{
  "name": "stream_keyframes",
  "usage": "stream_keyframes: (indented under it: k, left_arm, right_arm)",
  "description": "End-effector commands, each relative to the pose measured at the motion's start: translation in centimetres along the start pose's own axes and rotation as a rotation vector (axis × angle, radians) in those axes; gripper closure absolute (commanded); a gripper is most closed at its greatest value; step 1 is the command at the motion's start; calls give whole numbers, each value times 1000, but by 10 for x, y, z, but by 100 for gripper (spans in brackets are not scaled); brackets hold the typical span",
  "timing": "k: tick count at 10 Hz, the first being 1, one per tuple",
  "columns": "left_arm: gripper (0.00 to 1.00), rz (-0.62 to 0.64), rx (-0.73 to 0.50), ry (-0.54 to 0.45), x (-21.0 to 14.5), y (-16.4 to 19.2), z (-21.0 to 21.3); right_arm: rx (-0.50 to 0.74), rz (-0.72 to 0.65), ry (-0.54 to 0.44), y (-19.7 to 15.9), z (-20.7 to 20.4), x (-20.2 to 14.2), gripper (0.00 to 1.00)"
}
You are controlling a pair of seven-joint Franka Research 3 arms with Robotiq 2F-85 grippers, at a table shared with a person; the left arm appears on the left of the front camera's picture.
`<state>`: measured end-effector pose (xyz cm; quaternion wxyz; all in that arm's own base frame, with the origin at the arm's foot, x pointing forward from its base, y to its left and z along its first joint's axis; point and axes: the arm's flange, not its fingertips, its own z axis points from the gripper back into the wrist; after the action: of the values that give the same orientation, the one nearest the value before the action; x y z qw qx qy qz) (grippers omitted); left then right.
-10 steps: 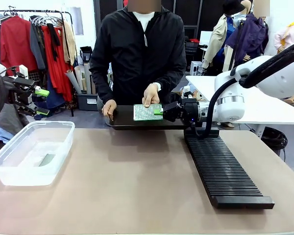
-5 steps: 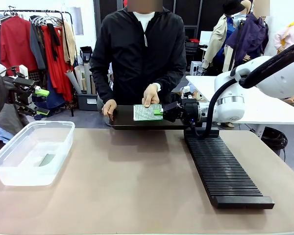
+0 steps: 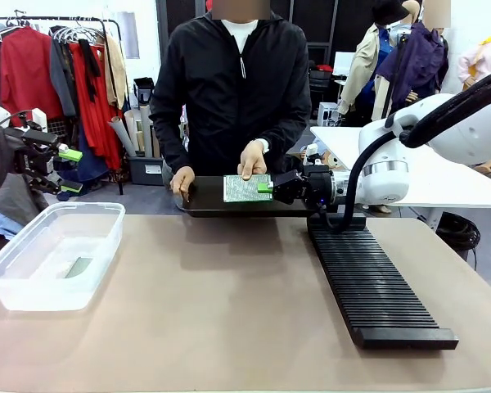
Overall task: Sort PCBs into racks and boxes based on the side picked up.
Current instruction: Pick up the Blank PCB handed by the Human, then if the short side of the Blank PCB is picked up, insert it into the PCB Rack ; if the long side is picked up, place it in the Organizing box.
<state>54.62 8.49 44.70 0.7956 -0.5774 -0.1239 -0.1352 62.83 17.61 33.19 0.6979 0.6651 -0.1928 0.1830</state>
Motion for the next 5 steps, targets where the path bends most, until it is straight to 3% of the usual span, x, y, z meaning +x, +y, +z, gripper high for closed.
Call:
stream_keyframes:
  k: [1,5]
  left_arm:
    - [0,1,1,-2,1,-2,1]
    - [0,1,1,-2,1,-2,1]
  right_arm:
    - [-2,3,-1,1,-2,1,100]
    - [-2,3,-1,1,-2,1,100]
